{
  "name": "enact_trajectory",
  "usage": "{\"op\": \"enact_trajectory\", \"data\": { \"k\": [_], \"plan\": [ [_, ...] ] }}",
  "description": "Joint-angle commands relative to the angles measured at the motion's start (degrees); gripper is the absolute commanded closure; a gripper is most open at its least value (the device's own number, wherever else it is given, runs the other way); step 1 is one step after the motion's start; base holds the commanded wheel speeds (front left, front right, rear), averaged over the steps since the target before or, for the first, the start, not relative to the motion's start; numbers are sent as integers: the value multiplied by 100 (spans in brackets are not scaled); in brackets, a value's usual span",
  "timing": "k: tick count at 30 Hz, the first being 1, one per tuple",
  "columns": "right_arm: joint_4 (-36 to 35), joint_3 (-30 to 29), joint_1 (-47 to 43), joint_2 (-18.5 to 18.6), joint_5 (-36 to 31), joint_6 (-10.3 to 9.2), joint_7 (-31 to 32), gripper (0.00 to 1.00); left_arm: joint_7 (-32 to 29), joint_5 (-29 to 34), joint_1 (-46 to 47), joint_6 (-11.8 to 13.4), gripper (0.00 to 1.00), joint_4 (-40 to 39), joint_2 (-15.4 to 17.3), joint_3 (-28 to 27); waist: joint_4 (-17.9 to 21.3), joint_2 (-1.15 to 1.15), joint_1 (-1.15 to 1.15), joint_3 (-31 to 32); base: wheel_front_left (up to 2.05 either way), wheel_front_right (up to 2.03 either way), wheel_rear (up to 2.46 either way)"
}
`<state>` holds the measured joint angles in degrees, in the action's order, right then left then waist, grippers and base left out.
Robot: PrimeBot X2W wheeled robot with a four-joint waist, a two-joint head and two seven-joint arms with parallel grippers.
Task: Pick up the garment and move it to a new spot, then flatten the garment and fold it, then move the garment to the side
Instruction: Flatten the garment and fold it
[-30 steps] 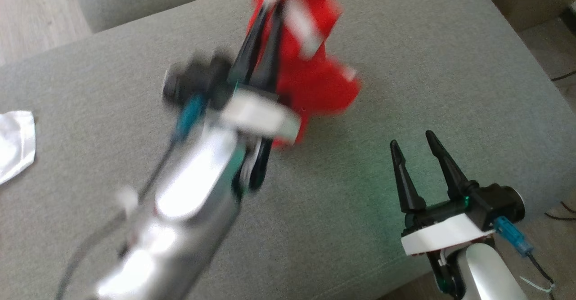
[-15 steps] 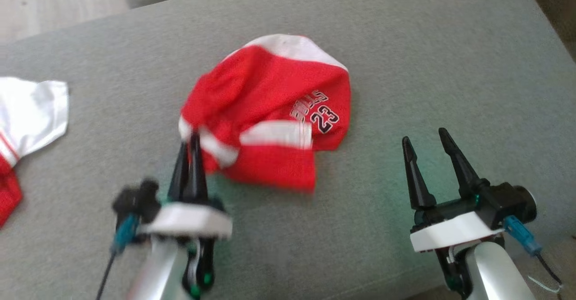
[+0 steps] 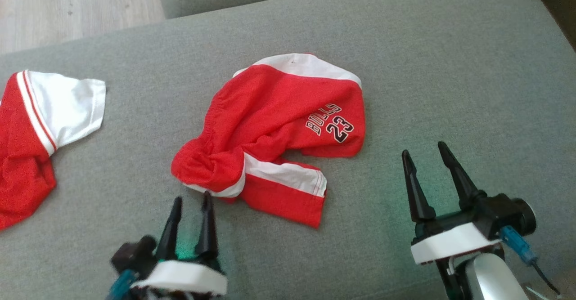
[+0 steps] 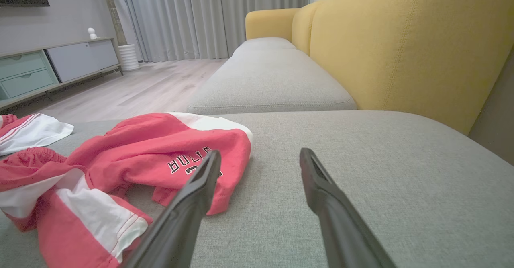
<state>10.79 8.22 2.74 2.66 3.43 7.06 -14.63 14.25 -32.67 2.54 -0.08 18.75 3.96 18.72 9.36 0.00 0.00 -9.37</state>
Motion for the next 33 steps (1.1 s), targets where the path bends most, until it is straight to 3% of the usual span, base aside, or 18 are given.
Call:
{"op": "enact_trajectory", "data": {
  "k": [1,10,17,27,28,29,30,31,33],
  "plan": [
    [-154,113,34,21,-42,43,-37,0,-19,-104,1,-44,0,-288,126,-257,1,0,0,29,0,0,0],
    [-137,240,54,21,24,43,-37,0,-393,-720,451,-92,0,-557,430,-854,137,0,0,54,0,0,0],
    [-159,236,86,21,55,43,-37,0,-861,-730,879,-412,0,-167,763,-642,346,0,0,-45,0,0,0],
    [-187,247,112,21,106,43,-37,0,-1549,-667,1349,-525,0,303,1069,-346,483,0,0,-150,0,0,0],
    [-189,242,110,21,111,43,-37,0,-1642,-695,1358,-560,22,293,1089,-284,488,0,0,-156,0,0,0],
    [-191,235,106,21,114,43,-37,0,-1759,-721,1350,-597,56,268,1116,-199,489,0,0,-159,0,0,0],
    [-192,226,102,21,116,43,-37,0,-1874,-763,1330,-629,71,221,1140,-115,487,0,0,-160,0,0,0],
    [-195,214,95,21,116,43,-37,0,-1956,-811,1305,-654,100,141,1159,-44,478,0,0,-160,0,0,0],
    [-204,171,71,21,118,43,-37,0,-2110,-878,1238,-688,100,-52,1223,105,434,0,0,-154,0,0,0]
  ]
}}
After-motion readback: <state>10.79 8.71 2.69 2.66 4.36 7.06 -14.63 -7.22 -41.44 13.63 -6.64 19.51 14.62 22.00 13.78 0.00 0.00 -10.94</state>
